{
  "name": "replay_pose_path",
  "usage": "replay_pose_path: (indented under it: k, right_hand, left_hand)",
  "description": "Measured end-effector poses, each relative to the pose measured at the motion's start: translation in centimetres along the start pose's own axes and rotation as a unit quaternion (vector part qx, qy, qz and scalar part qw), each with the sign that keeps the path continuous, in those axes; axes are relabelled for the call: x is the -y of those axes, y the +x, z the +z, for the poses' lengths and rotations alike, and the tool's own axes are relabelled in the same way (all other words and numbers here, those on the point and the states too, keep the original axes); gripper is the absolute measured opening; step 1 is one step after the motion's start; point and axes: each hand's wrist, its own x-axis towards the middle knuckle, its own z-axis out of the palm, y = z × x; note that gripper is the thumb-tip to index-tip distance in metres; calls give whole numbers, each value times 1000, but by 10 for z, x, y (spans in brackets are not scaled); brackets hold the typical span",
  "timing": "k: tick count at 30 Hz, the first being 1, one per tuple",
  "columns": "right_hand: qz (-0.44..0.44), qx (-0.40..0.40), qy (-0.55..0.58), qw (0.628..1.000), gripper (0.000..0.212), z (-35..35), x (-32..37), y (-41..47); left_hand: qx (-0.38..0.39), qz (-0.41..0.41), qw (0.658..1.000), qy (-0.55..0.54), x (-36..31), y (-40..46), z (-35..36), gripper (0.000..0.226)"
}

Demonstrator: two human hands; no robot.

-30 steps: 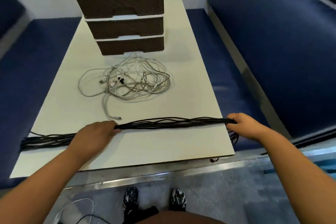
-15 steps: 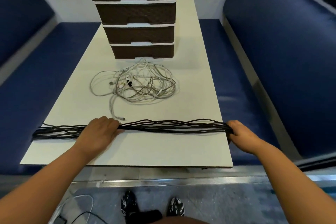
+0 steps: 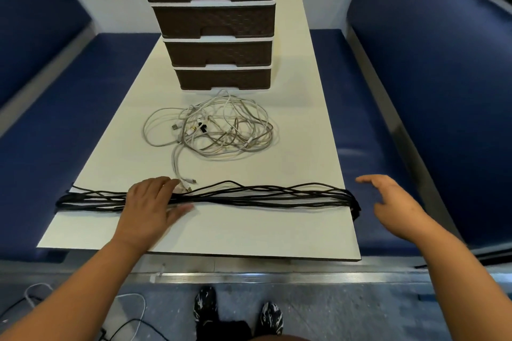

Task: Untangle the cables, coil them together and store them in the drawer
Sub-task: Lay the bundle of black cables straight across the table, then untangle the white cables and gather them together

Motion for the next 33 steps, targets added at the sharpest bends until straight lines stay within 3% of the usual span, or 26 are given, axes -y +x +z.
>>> replay_pose_path:
  k: [9,14,17,21,25,29,33]
  right_hand:
    - [-112,-51,-2,992,45,21,67,16]
    - [-174,-25,-12,984,38,43,108,28]
    - [-194,-13,-9,981,36,55,134,43]
    - [-208,-44,-26,977,35,72,172,74]
    - [-230,-62,-151,959,33,95,196,101]
    - [-208,-74,-201,954,22,105,207,116]
    - [-186,-107,-63,975,19,75,240,119]
  left_hand:
    - [21,-76,997,-15,-1,-2,-5,61]
    - [-14,-221,975,-27,1,13,-11,41]
    - [26,-286,953,-97,12,41,-10,23]
    - [128,-189,958,-171,22,83,-5,31]
    - [251,-96,951,-153,25,106,13,40]
    - [180,-57,966,-177,42,120,31,21]
    - [148,-22,977,-155,60,140,37,12]
